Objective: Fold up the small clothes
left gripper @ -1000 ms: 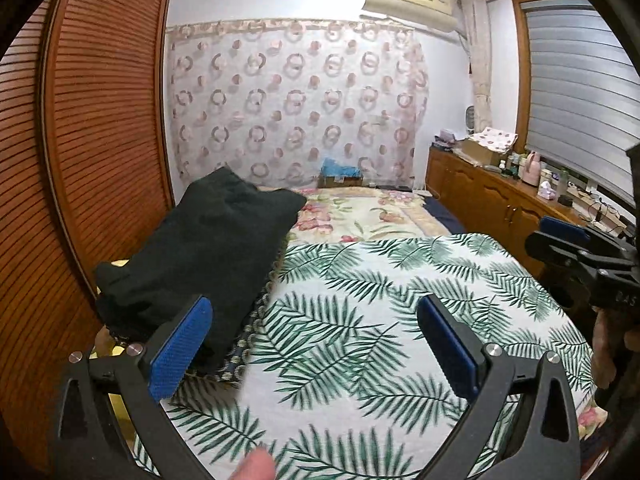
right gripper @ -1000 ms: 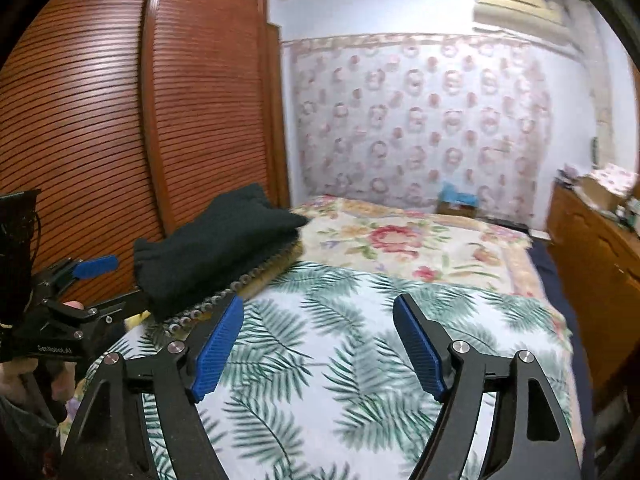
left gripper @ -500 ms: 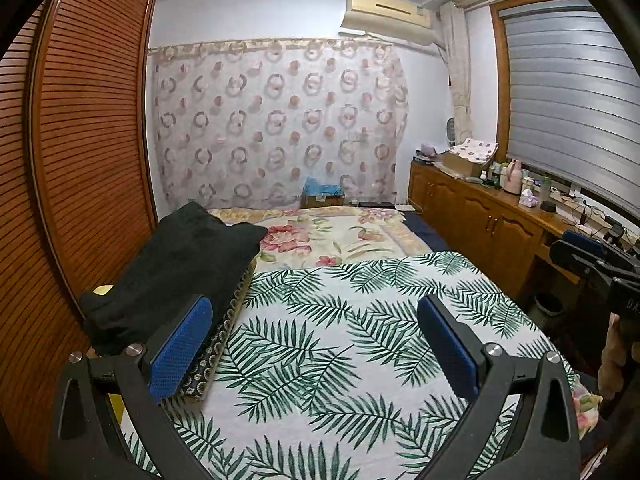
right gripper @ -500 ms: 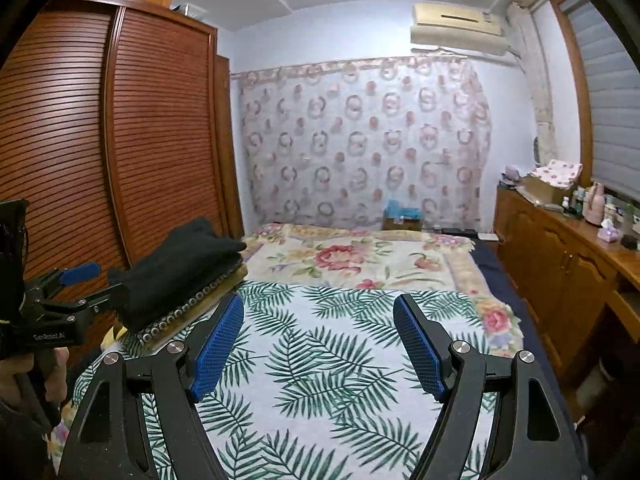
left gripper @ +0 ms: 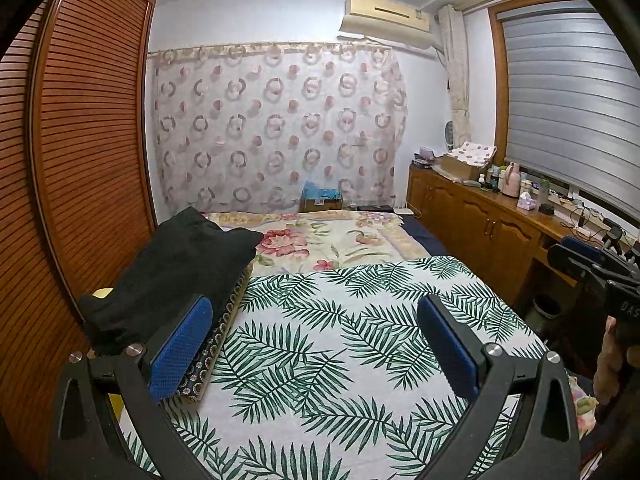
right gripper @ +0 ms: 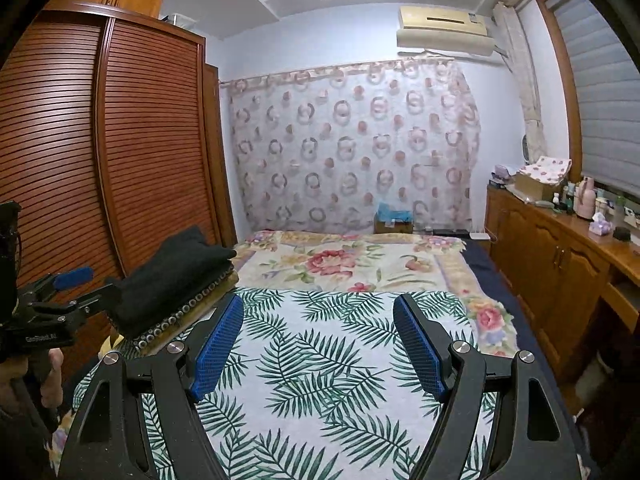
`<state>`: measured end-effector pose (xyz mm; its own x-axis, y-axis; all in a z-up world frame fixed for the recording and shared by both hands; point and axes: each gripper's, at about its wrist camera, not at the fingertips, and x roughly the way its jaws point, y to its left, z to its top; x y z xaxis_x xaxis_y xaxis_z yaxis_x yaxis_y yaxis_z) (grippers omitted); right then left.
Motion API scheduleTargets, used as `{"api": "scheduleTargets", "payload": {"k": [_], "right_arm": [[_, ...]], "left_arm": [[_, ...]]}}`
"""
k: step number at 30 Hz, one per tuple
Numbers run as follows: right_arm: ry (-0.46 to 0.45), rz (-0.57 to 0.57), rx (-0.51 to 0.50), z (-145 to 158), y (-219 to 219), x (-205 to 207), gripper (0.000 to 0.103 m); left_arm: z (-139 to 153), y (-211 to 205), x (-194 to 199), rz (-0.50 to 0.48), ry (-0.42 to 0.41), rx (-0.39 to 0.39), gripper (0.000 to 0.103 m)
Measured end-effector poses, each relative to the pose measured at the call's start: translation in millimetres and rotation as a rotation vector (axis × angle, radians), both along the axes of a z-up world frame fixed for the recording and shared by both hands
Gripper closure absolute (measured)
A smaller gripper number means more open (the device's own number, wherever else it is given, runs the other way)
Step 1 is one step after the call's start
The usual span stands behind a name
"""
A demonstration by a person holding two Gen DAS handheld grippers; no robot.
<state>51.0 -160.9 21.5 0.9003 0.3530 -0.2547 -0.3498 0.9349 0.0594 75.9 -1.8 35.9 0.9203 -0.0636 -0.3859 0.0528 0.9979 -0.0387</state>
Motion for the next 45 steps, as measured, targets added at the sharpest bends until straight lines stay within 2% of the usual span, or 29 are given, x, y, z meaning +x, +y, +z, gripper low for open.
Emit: {"api": "scheduleTargets", "payload": {"k": [40, 45], "right_arm": [[-0.004, 0.004, -0.011, -1.0, -16.5, -0.5, 0.024], [-0.008, 0.004, -0.012, 0.3, -20.5, -0.7, 0.024]], "left_arm": [[2.4, 1.5, -0.5, 0.002, -0.007, -0.003, 0.001], [11.3, 2.4, 0.0, 0.001, -0.012, -0.004, 0.001]]}}
